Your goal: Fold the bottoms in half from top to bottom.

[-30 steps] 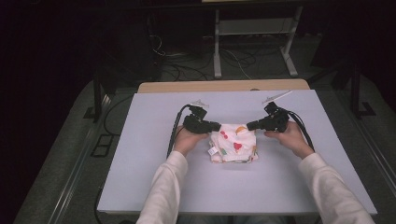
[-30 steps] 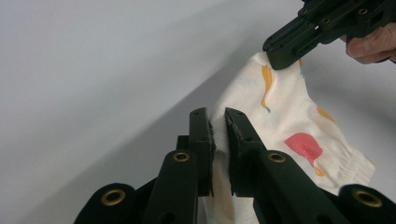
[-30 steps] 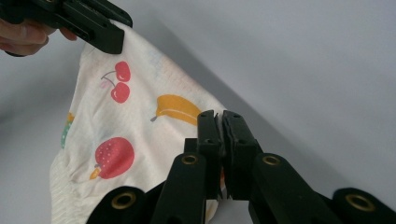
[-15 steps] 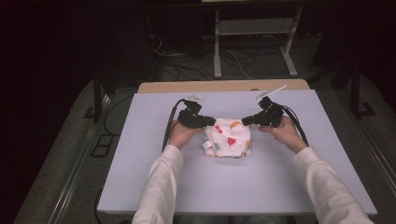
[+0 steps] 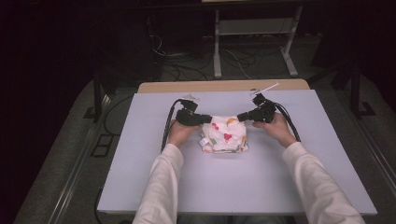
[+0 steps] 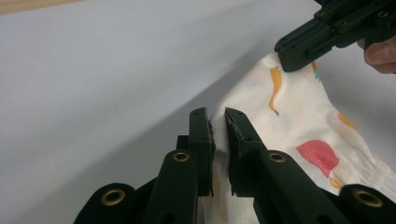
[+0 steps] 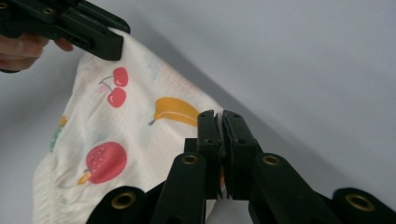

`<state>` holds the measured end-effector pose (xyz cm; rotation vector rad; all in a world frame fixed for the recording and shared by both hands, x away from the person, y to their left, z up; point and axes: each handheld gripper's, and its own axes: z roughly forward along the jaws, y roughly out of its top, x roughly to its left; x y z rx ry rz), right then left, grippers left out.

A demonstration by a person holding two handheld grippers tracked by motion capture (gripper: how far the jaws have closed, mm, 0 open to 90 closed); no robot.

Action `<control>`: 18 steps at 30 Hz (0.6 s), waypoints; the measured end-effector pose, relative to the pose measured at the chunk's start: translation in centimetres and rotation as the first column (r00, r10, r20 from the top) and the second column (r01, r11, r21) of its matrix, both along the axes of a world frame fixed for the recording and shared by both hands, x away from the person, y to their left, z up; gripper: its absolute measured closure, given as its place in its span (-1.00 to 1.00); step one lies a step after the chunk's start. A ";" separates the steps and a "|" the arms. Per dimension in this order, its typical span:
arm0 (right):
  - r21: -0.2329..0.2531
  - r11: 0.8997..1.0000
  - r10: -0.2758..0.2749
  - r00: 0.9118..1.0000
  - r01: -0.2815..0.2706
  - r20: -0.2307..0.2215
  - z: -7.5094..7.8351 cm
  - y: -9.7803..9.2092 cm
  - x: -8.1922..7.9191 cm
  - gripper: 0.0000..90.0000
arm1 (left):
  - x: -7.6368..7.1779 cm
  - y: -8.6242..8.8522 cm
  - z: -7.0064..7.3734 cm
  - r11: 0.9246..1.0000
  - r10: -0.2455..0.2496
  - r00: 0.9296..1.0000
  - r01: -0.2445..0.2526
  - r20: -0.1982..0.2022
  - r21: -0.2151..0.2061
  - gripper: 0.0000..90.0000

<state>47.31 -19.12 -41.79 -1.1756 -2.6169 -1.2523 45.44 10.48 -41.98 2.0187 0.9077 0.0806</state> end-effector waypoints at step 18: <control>0.067 0.989 -0.130 0.992 0.130 -0.003 -1.4 -0.3 2.6 0.89 | 2.9 -0.5 -0.7 0.999 0.045 0.999 -0.045 0.022 0.001 0.80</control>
